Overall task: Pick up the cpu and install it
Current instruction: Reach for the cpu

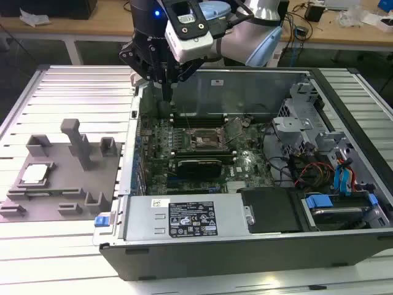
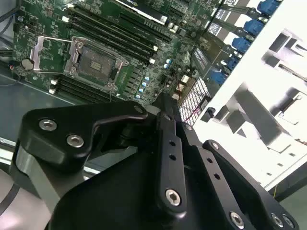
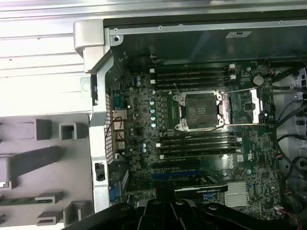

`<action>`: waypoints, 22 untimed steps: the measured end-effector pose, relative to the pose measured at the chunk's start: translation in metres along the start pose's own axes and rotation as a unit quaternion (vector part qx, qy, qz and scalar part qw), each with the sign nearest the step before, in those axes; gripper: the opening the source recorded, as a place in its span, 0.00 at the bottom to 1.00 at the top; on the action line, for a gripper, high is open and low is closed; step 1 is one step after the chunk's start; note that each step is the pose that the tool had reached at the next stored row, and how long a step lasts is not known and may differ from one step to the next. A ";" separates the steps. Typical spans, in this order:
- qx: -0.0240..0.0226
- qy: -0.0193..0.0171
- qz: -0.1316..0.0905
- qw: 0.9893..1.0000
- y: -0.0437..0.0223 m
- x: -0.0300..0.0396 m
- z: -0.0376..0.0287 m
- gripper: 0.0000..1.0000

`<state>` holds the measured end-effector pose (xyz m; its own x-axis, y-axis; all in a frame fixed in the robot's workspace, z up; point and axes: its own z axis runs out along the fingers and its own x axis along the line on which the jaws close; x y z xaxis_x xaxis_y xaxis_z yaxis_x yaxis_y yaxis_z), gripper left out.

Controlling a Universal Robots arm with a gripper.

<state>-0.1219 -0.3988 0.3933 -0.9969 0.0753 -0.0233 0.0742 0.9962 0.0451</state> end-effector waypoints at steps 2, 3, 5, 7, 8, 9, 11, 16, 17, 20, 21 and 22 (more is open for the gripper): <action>0.000 0.000 0.000 1.000 0.0000 0.0000 0.0000 0.11; 0.000 0.000 0.000 1.000 0.0000 0.0000 0.0000 0.11; 0.000 0.000 0.000 1.000 0.0000 0.0000 0.0000 0.11; 0.000 0.000 0.000 1.000 0.0000 0.0006 0.0000 0.11; 0.000 0.000 0.000 1.000 0.0000 0.0008 -0.0001 0.11; 0.000 0.000 0.000 1.000 -0.0001 0.0012 -0.0001 0.11; 0.000 0.000 0.000 1.000 -0.0003 0.0042 -0.0002 0.11; 0.000 0.000 0.000 1.000 -0.0009 0.0122 -0.0003 0.11; 0.000 0.000 0.000 1.000 -0.0009 0.0130 -0.0003 0.11; 0.000 0.000 0.000 1.000 -0.0012 0.0164 -0.0004 0.11; 0.000 0.000 0.000 1.000 -0.0013 0.0179 -0.0005 0.11; 0.000 0.000 0.000 1.000 -0.0015 0.0197 -0.0005 0.11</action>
<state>-0.1416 -0.3989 0.3933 -0.9969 0.0753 -0.0233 0.0742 0.9962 0.0451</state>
